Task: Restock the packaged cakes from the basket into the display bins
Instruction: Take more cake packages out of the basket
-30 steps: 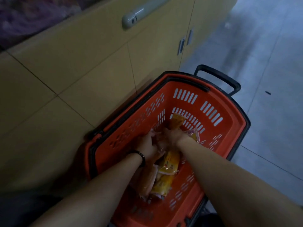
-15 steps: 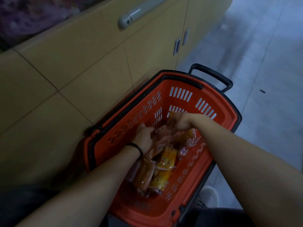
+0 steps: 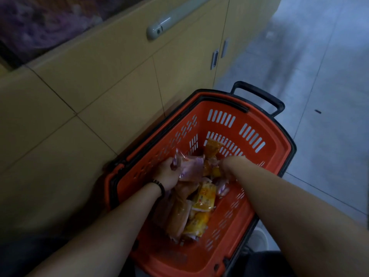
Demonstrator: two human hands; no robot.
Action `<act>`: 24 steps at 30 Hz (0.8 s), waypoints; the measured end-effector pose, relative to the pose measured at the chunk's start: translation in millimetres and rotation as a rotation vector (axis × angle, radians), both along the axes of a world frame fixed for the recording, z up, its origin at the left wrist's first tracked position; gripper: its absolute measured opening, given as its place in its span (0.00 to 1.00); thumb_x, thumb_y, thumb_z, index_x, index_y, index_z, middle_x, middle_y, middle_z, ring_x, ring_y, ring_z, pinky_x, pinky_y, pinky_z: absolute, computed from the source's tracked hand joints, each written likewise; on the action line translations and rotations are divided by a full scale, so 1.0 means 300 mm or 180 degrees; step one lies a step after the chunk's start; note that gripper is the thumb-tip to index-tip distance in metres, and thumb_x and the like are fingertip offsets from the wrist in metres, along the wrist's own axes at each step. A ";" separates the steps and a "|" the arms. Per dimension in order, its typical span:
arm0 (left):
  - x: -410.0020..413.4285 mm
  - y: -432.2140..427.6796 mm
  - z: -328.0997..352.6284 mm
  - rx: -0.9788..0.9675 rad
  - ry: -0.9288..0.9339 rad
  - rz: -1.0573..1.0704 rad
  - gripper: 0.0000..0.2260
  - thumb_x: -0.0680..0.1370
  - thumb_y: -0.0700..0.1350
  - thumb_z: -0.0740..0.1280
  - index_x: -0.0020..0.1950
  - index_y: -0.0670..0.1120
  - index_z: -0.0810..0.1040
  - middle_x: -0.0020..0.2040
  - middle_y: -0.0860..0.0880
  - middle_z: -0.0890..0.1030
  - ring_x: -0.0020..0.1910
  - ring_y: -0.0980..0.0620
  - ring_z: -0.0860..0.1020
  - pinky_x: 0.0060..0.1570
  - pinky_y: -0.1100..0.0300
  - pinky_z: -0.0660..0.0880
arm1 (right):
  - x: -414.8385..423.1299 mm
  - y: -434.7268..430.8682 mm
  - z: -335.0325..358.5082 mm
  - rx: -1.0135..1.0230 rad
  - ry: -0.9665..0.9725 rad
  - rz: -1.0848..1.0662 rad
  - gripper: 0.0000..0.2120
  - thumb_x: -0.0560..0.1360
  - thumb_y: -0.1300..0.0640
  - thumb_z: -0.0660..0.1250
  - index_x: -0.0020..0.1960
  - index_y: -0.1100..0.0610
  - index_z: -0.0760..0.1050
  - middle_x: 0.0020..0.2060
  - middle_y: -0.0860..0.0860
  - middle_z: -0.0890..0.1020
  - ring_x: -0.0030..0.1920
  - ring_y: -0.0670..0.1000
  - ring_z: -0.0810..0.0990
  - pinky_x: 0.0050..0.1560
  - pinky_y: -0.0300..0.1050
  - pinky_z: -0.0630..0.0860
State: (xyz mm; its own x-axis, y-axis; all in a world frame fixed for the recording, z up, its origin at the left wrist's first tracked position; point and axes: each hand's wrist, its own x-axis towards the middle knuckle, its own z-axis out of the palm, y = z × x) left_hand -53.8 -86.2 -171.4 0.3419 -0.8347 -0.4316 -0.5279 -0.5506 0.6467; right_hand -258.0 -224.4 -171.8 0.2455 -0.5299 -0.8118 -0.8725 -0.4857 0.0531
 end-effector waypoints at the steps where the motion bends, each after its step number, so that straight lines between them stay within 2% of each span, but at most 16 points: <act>1: 0.002 0.001 0.001 0.0036 0.0017 -0.0031 0.07 0.80 0.53 0.70 0.55 0.51 0.81 0.50 0.52 0.83 0.52 0.49 0.81 0.50 0.59 0.71 | -0.003 0.000 -0.004 0.0067 0.0060 0.0081 0.22 0.80 0.56 0.71 0.73 0.57 0.75 0.72 0.57 0.76 0.71 0.61 0.75 0.70 0.54 0.72; 3: 0.005 0.002 -0.007 0.0043 0.0080 -0.0029 0.09 0.80 0.53 0.71 0.57 0.50 0.82 0.52 0.51 0.85 0.53 0.48 0.82 0.51 0.59 0.73 | -0.006 -0.006 -0.009 0.0072 0.0144 0.0081 0.22 0.78 0.58 0.73 0.71 0.58 0.77 0.70 0.57 0.77 0.70 0.60 0.76 0.69 0.53 0.73; 8: 0.012 0.003 0.003 0.0094 0.0232 0.0016 0.06 0.80 0.50 0.70 0.55 0.51 0.81 0.53 0.51 0.84 0.53 0.49 0.82 0.53 0.57 0.75 | 0.020 -0.041 0.064 0.0115 0.0250 0.0367 0.22 0.75 0.60 0.78 0.67 0.56 0.81 0.65 0.51 0.81 0.63 0.56 0.80 0.65 0.52 0.78; 11: 0.004 0.010 0.034 0.0083 0.0234 0.0047 0.06 0.81 0.52 0.69 0.53 0.51 0.80 0.52 0.51 0.85 0.52 0.49 0.82 0.55 0.56 0.77 | 0.040 -0.055 0.139 0.0371 0.0190 0.0245 0.24 0.76 0.62 0.76 0.71 0.57 0.79 0.66 0.52 0.80 0.60 0.56 0.79 0.60 0.51 0.79; 13: -0.001 0.015 0.053 0.0083 0.0199 0.0032 0.07 0.80 0.53 0.68 0.53 0.52 0.81 0.52 0.52 0.85 0.53 0.49 0.82 0.59 0.52 0.79 | 0.044 -0.063 0.206 0.0317 -0.0024 0.0149 0.19 0.80 0.59 0.71 0.71 0.57 0.78 0.66 0.54 0.80 0.62 0.58 0.80 0.54 0.50 0.79; 14: 0.000 0.017 0.054 0.0065 0.0200 0.0038 0.07 0.79 0.53 0.69 0.53 0.52 0.81 0.52 0.52 0.85 0.53 0.49 0.83 0.60 0.50 0.79 | 0.046 -0.070 0.243 0.0298 -0.0155 0.0104 0.16 0.82 0.58 0.69 0.69 0.57 0.79 0.63 0.54 0.81 0.59 0.57 0.81 0.51 0.49 0.79; 15: -0.001 0.020 0.068 0.0059 0.0226 0.0046 0.08 0.78 0.54 0.69 0.53 0.52 0.81 0.52 0.52 0.85 0.54 0.49 0.83 0.61 0.48 0.79 | 0.047 -0.073 0.283 0.0308 -0.0323 0.0025 0.12 0.82 0.57 0.67 0.65 0.55 0.80 0.58 0.53 0.81 0.54 0.56 0.81 0.48 0.49 0.81; 17: 0.005 0.022 0.084 0.0020 0.0335 0.0021 0.16 0.76 0.62 0.67 0.54 0.52 0.80 0.53 0.52 0.85 0.55 0.50 0.83 0.62 0.47 0.79 | 0.057 -0.081 0.348 0.0364 -0.0639 -0.0168 0.07 0.83 0.57 0.66 0.55 0.52 0.82 0.53 0.53 0.82 0.49 0.54 0.82 0.51 0.54 0.85; 19: 0.009 0.029 0.120 -0.0111 0.0409 0.0039 0.27 0.73 0.74 0.63 0.58 0.54 0.81 0.55 0.54 0.86 0.57 0.51 0.83 0.64 0.47 0.78 | 0.074 -0.078 0.411 0.0414 -0.0961 -0.0380 0.10 0.83 0.60 0.64 0.49 0.50 0.82 0.51 0.54 0.84 0.50 0.55 0.85 0.53 0.58 0.86; 20: 0.012 0.034 0.138 -0.0188 0.0497 0.0063 0.30 0.73 0.76 0.61 0.59 0.54 0.81 0.56 0.54 0.86 0.58 0.51 0.83 0.64 0.47 0.79 | 0.086 -0.073 0.440 0.0362 -0.1114 -0.0395 0.11 0.83 0.60 0.63 0.48 0.50 0.81 0.51 0.54 0.83 0.49 0.56 0.85 0.50 0.58 0.86; 22: 0.011 0.058 0.206 -0.0381 0.0773 0.0225 0.30 0.74 0.75 0.62 0.60 0.52 0.81 0.55 0.52 0.87 0.56 0.49 0.85 0.61 0.44 0.80 | 0.111 -0.049 0.506 0.0257 -0.1367 -0.0317 0.11 0.82 0.61 0.62 0.47 0.50 0.80 0.48 0.55 0.82 0.46 0.57 0.85 0.43 0.55 0.87; 24: -0.006 0.094 0.311 -0.0459 0.1100 0.0492 0.31 0.73 0.75 0.65 0.60 0.51 0.80 0.54 0.49 0.87 0.52 0.46 0.87 0.53 0.43 0.84 | 0.130 -0.016 0.576 0.0166 -0.1657 -0.0270 0.11 0.83 0.60 0.61 0.46 0.52 0.78 0.44 0.57 0.81 0.42 0.57 0.83 0.40 0.56 0.87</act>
State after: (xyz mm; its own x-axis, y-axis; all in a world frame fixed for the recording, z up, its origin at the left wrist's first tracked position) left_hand -55.6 -57.9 -78.2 0.3234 -0.8453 -0.4252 -0.1841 -0.4970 0.8480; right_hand -219.0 -229.2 1.1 0.5811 -0.5276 -0.6197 -0.8134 -0.4025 -0.4200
